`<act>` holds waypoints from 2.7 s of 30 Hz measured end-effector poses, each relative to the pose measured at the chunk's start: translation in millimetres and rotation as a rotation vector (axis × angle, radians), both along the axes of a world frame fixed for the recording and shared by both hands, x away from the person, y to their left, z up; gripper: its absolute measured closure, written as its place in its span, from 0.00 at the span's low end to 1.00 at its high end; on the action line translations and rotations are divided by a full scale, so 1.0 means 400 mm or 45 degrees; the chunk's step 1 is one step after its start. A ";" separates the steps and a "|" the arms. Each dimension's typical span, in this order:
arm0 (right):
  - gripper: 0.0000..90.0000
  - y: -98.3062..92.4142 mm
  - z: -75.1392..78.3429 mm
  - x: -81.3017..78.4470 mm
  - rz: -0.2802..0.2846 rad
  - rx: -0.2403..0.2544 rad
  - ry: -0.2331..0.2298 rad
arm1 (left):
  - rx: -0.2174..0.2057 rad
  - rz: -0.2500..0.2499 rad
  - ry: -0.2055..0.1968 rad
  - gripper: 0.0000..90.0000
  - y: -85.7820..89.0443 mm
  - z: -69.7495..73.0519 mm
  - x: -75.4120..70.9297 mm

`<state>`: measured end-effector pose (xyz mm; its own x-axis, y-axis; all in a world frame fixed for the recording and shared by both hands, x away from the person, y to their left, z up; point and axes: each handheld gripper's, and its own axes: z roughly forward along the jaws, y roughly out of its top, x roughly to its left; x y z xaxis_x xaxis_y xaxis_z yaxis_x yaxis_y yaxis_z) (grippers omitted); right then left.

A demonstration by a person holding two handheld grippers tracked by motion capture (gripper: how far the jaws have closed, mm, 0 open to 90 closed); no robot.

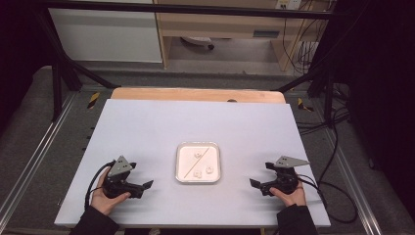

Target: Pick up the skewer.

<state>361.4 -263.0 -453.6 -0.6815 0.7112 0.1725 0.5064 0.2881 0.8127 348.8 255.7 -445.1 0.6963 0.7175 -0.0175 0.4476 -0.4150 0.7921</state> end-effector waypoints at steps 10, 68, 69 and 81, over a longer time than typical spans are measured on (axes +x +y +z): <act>0.01 0.000 -0.001 0.001 0.001 -0.005 0.016 | 0.005 -0.014 0.002 0.08 -0.012 0.001 -0.002; 0.01 0.003 -0.006 0.002 0.015 -0.039 0.032 | 0.120 -0.028 0.055 0.11 -0.232 0.079 0.064; 0.02 0.003 -0.006 0.003 0.015 -0.039 0.031 | 0.122 -0.026 0.057 0.11 -0.239 0.080 0.067; 0.02 0.003 -0.007 0.003 0.020 -0.041 0.030 | 0.173 -0.015 0.095 0.19 -0.323 0.072 0.105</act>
<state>362.5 -261.8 -456.2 -0.6885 0.7061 0.1656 0.5206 0.3222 0.7907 390.7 126.4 -416.3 0.7050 0.7086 0.0272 0.4976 -0.5217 0.6930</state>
